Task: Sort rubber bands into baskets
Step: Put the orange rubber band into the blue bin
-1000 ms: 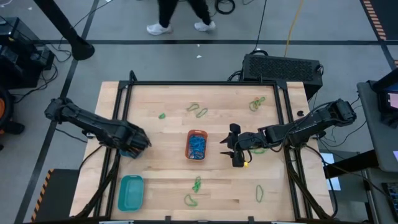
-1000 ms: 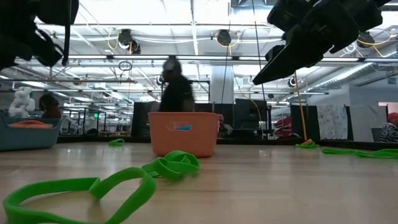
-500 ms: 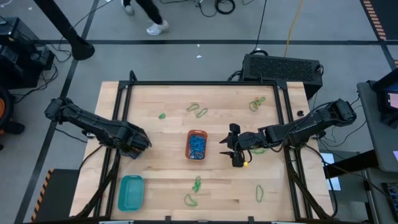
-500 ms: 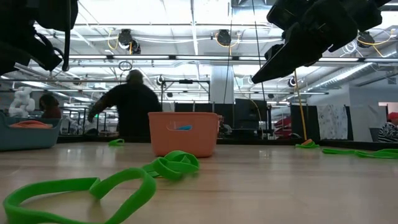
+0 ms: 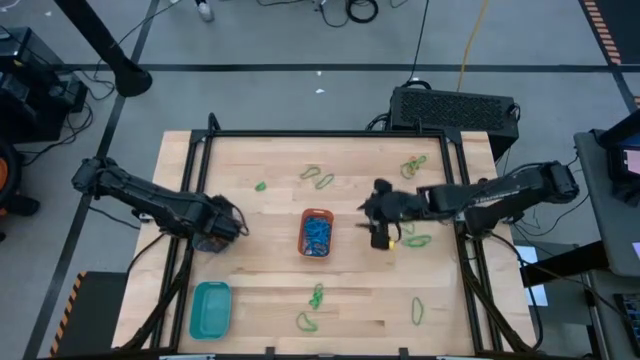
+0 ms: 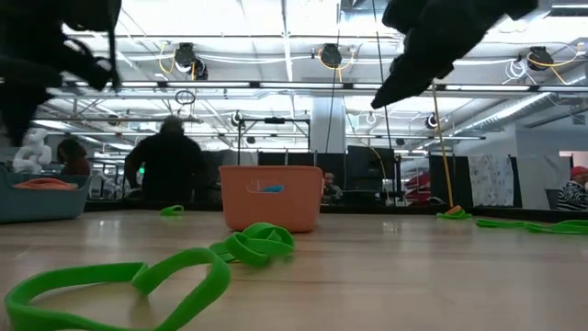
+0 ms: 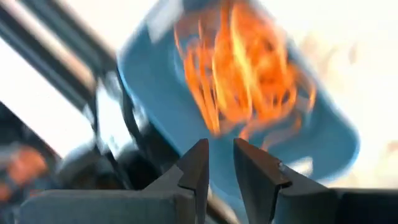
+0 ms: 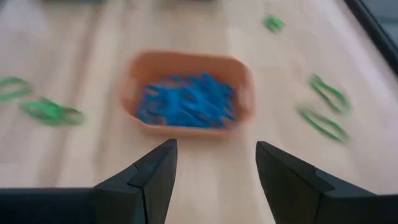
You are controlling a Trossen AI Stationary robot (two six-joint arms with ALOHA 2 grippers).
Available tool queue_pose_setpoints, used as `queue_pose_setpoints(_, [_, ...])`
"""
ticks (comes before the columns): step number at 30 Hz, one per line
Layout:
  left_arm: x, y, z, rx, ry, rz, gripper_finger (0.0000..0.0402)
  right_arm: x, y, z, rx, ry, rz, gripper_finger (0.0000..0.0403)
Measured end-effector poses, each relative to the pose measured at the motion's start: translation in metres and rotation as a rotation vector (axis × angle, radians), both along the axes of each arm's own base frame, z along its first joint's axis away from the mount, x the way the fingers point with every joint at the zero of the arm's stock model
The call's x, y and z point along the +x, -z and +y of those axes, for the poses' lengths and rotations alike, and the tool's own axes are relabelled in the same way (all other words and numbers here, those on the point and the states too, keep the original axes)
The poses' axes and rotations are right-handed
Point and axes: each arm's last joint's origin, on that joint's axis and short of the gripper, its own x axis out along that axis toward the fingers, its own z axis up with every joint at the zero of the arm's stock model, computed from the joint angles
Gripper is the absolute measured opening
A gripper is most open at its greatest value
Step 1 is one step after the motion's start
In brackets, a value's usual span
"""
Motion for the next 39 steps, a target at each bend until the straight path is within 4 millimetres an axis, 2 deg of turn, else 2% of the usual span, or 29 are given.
queue_pose_setpoints(6, [0.027,-0.002,0.006,0.262,0.175,-0.294,0.0082,-0.012,-0.025,-0.045,0.007,0.193,0.224,0.0210])
queue_pose_setpoints(11, [0.056,-0.006,0.011,0.298,0.365,-0.517,0.0083,-0.027,-0.025,-0.086,0.049,0.381,0.319,0.0210])
queue_pose_setpoints(15, [0.074,-0.003,0.022,0.340,0.465,-0.651,0.0083,-0.041,-0.018,-0.124,0.117,0.585,0.361,0.0210])
queue_pose_setpoints(19, [0.080,0.012,0.036,0.316,0.533,-0.735,0.0083,-0.052,-0.005,-0.157,0.169,0.753,0.388,0.0210])
queue_pose_setpoints(23, [0.075,0.038,0.050,0.315,0.502,-0.790,0.0083,-0.060,0.016,-0.180,0.214,0.848,0.473,0.0210])
queue_pose_setpoints(26, [0.074,0.051,0.057,0.296,0.489,-0.907,0.0083,-0.062,0.032,-0.194,0.239,0.903,0.533,0.0210])
queue_pose_setpoints(30, [0.076,0.053,0.061,0.250,0.532,-1.073,0.0083,-0.064,0.051,-0.207,0.218,0.996,0.609,0.0210])
queue_pose_setpoints(35, [0.078,0.049,0.063,0.254,0.554,-1.132,0.0083,-0.068,0.070,-0.218,0.236,1.059,0.693,0.0210])
queue_pose_setpoints(39, [0.079,0.048,0.063,0.267,0.577,-1.138,0.0083,-0.068,0.084,-0.232,0.249,1.096,0.688,0.0210])
